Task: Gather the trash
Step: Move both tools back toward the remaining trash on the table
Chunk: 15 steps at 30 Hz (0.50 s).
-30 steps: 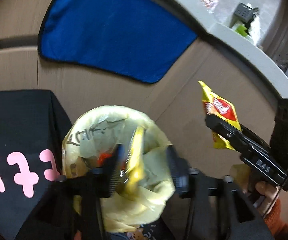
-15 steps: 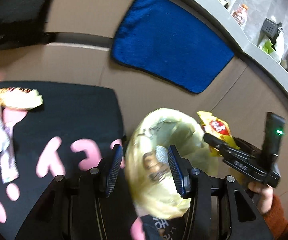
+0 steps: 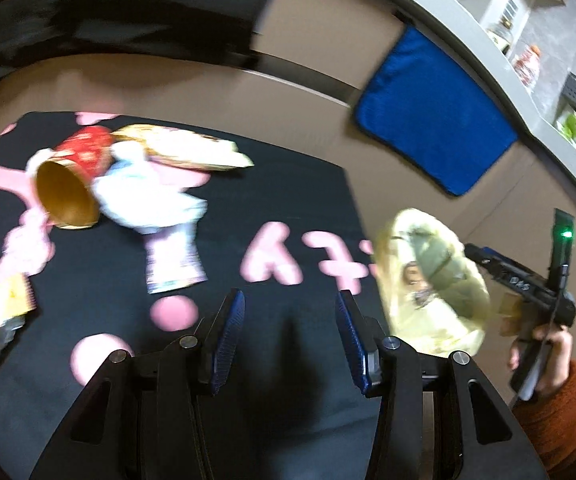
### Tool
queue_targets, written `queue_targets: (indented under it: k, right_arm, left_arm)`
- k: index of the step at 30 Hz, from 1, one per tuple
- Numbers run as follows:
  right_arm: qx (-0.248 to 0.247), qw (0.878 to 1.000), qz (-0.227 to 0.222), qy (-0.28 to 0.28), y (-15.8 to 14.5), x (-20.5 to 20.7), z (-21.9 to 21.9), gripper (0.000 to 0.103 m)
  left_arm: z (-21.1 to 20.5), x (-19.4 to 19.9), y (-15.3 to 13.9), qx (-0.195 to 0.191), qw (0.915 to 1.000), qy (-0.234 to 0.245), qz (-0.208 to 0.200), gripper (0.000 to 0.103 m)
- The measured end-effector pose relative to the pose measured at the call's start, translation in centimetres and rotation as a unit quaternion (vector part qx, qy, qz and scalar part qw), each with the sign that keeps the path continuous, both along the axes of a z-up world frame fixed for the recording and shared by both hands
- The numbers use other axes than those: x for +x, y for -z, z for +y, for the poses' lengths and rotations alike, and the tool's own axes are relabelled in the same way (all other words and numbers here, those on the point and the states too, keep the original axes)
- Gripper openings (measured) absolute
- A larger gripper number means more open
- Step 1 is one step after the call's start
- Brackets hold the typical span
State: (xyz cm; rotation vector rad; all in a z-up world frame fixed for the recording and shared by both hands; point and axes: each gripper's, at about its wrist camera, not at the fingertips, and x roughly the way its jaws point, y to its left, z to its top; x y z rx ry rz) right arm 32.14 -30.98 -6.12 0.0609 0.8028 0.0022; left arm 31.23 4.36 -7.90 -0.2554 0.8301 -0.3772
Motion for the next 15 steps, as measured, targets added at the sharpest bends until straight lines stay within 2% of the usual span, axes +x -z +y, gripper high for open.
queue_targets:
  k: [4,9,15]
  right_arm:
    - [0.004,1.0,-0.015,-0.025,-1.4,-0.4,2.8,0.074]
    - [0.014,0.995,-0.039,-0.085,-3.0,-1.2,8.5,0.074]
    - [0.021,0.986,-0.053,-0.155,-2.8,-1.7,15.7,0.074]
  left_arm:
    - [3.8,-1.1,0.5,0.001,0.9994,-0.033,-0.007,0.048]
    - [9.3,-2.7,0.4,-0.002,0.9962,-0.084,-0.022,0.048]
    - [14.7,-4.0,0.6,-0.009,0.9907,-0.131,-0.036,0.048]
